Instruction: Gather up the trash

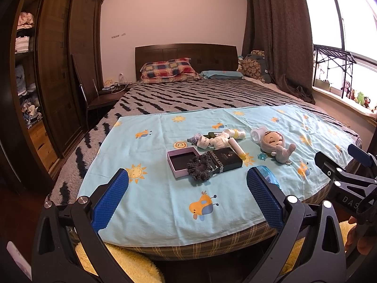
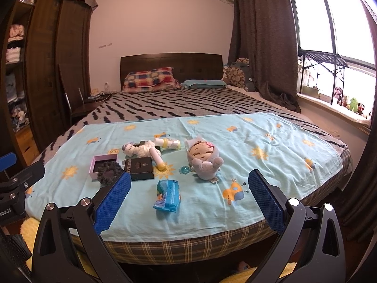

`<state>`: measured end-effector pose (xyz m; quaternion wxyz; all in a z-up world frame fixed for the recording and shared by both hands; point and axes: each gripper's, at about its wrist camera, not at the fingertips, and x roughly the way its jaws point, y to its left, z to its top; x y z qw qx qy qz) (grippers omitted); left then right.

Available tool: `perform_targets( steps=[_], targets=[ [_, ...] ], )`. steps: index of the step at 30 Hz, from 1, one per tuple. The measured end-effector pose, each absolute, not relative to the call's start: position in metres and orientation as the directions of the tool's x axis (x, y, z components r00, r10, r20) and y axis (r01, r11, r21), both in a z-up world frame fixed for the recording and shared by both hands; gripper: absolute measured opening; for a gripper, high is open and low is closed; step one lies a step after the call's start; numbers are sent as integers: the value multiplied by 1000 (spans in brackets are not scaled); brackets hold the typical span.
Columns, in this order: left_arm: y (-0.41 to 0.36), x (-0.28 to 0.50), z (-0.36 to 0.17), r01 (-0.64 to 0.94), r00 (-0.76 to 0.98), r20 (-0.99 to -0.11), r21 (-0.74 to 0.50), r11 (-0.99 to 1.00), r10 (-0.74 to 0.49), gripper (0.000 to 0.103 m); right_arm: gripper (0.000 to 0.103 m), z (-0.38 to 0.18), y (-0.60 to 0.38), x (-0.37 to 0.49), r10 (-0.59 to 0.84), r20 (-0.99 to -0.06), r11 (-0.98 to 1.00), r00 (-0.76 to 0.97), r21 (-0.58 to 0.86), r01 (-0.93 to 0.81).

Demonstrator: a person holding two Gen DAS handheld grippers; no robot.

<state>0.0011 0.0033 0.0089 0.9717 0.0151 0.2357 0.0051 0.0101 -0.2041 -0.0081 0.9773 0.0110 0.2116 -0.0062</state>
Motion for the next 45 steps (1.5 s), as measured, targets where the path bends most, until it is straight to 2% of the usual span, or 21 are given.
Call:
perform_targets(
  steps=[33,45],
  targets=[
    [2,0,8,-10,887,-462,37,999,25,95,100,-11,-205,9,-6,-418,1000,908,24,18],
    [11,18,-9,-28,865,-499,49,998,49,95,100,-33,-208,31,11,-474,999,881,44,12]
  ],
)
